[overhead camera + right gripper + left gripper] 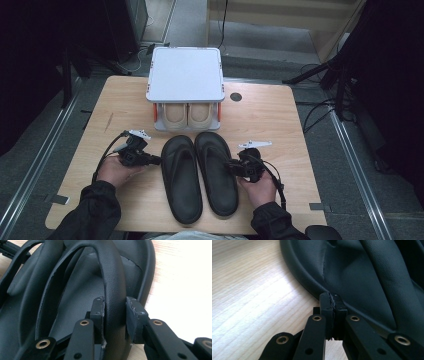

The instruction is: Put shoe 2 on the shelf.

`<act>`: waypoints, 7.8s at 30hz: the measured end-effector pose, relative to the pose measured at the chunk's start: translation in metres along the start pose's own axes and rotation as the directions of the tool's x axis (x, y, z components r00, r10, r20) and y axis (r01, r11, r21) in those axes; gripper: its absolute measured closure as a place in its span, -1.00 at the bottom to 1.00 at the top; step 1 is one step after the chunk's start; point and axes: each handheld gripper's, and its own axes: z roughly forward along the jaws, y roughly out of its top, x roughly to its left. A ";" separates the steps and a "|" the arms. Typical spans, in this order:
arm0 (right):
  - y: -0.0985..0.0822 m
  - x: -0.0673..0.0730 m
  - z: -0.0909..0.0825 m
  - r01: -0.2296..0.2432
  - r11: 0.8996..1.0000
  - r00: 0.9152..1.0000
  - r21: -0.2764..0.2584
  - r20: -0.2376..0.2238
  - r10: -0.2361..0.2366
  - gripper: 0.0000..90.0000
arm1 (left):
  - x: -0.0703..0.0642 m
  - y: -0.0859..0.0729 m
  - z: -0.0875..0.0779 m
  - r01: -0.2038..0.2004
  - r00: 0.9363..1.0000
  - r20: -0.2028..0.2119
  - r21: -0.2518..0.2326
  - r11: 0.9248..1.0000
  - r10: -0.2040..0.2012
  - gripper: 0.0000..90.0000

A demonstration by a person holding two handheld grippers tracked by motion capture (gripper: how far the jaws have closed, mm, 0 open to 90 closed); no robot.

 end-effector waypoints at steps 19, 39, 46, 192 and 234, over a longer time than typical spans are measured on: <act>0.005 0.012 -0.016 0.036 0.989 0.999 -0.146 -0.013 -0.038 0.29 | 0.000 0.001 -0.014 0.058 0.998 0.022 -0.089 0.994 -0.056 0.71; 0.001 0.057 -0.008 0.107 0.983 0.993 -0.151 -0.026 -0.112 0.04 | -0.002 0.001 -0.035 0.056 0.998 0.011 -0.155 0.986 -0.055 0.21; -0.002 0.072 0.001 0.121 0.982 0.991 -0.142 -0.030 -0.127 -0.02 | -0.001 -0.001 -0.039 0.066 0.998 -0.005 -0.171 0.983 -0.067 0.12; 0.204 0.099 -0.020 0.555 0.831 0.719 0.030 -0.520 -0.461 0.66 | 0.014 -0.053 -0.072 0.221 0.965 -0.086 -0.246 0.944 -0.248 -0.09; 0.320 0.055 0.045 0.003 1.000 1.000 0.002 -0.006 -0.003 0.66 | 0.014 -0.051 -0.069 0.223 0.970 -0.045 -0.234 0.946 -0.240 -0.09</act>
